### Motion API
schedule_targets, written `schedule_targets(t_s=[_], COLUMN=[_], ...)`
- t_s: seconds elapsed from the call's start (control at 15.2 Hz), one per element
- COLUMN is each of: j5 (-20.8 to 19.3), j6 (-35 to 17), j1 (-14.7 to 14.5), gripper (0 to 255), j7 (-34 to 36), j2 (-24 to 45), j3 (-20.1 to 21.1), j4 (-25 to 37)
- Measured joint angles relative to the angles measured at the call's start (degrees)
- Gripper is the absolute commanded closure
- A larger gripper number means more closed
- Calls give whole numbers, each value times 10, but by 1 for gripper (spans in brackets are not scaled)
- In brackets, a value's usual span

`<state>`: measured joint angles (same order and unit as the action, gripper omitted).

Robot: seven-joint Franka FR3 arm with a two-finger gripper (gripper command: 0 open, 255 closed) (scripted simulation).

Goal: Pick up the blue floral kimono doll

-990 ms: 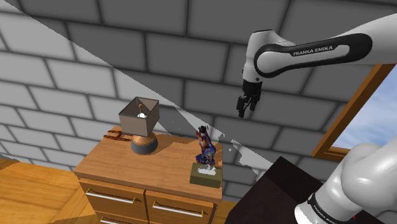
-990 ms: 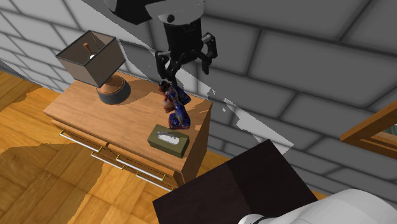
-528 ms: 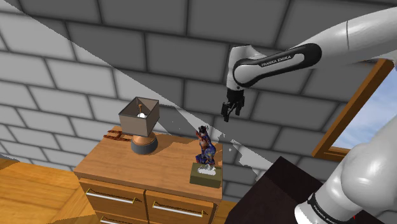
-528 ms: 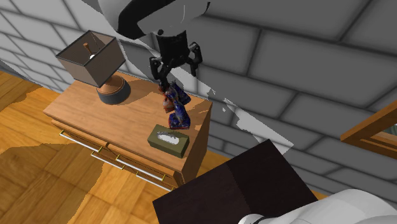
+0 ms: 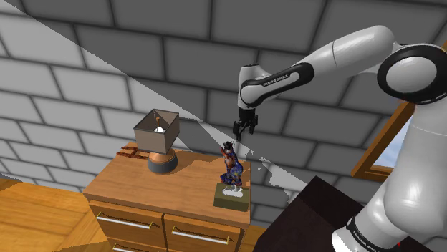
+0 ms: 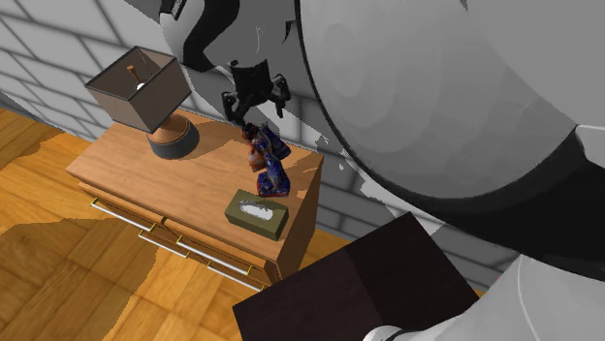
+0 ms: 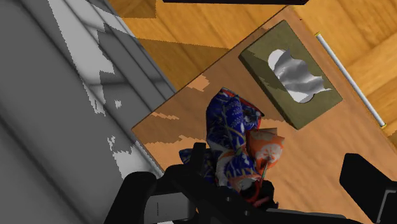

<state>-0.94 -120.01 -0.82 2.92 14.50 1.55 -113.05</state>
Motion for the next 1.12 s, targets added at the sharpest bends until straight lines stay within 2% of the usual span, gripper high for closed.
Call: schedule_targets(t_s=[0.26,0.4,0.53,1.06,1.12], j5=[2,3,4,3,3], j6=[-17,-10,-10,-42,-44], j1=[-1,-1,0,-2,-2], gripper=[0,0,0,0,255], j7=[4,5,4,6,6], j2=[90,143,175,227,228], j3=[0,0,-1,-1,-1], j4=[69,126,156,175,174])
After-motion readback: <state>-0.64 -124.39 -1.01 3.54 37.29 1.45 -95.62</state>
